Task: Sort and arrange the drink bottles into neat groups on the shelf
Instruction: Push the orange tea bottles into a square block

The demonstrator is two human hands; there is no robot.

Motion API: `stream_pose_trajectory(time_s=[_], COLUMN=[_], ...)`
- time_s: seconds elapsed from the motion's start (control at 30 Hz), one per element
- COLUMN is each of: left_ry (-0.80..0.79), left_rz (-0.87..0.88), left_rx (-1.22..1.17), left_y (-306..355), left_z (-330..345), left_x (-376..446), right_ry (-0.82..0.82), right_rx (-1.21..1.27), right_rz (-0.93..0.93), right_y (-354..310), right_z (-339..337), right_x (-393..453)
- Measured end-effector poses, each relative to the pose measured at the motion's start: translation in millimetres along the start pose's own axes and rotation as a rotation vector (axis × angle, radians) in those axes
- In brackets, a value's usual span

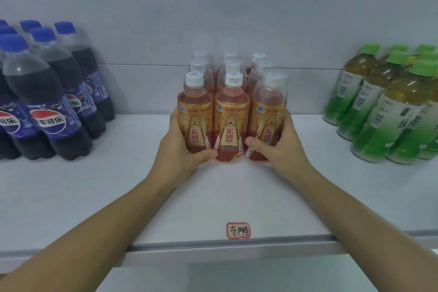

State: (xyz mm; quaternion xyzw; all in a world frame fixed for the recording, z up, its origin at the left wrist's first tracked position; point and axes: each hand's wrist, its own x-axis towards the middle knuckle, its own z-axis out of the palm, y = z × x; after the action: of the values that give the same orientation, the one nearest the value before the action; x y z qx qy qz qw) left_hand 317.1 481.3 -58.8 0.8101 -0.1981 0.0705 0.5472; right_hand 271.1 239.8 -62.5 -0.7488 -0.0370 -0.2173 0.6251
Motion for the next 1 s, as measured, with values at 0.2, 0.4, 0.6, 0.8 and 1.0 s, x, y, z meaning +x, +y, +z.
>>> stream_pose_trajectory(time_s=[0.2, 0.4, 0.6, 0.8, 1.0], left_ry=[0.036, 0.039, 0.036, 0.061, 0.028], left_rz=[0.033, 0.084, 0.104, 0.099, 0.062], left_rx=[0.064, 0.14, 0.159, 0.16, 0.151], left_y=[1, -1, -2, -1, 4], left_z=[-4, -3, 0, 2, 0], left_x=[-4, -3, -1, -4, -10], right_ry=[0.03, 0.071, 0.123, 0.134, 0.04], right_rx=[-0.084, -0.163, -0.243, -0.287, -0.247], right_rz=[-0.001, -0.021, 0.005, 0.013, 0.02], right_y=[-1, -7, -10, -11, -10], right_z=[4, 10, 11, 12, 1], right_x=[-5, -8, -7, -9, -14])
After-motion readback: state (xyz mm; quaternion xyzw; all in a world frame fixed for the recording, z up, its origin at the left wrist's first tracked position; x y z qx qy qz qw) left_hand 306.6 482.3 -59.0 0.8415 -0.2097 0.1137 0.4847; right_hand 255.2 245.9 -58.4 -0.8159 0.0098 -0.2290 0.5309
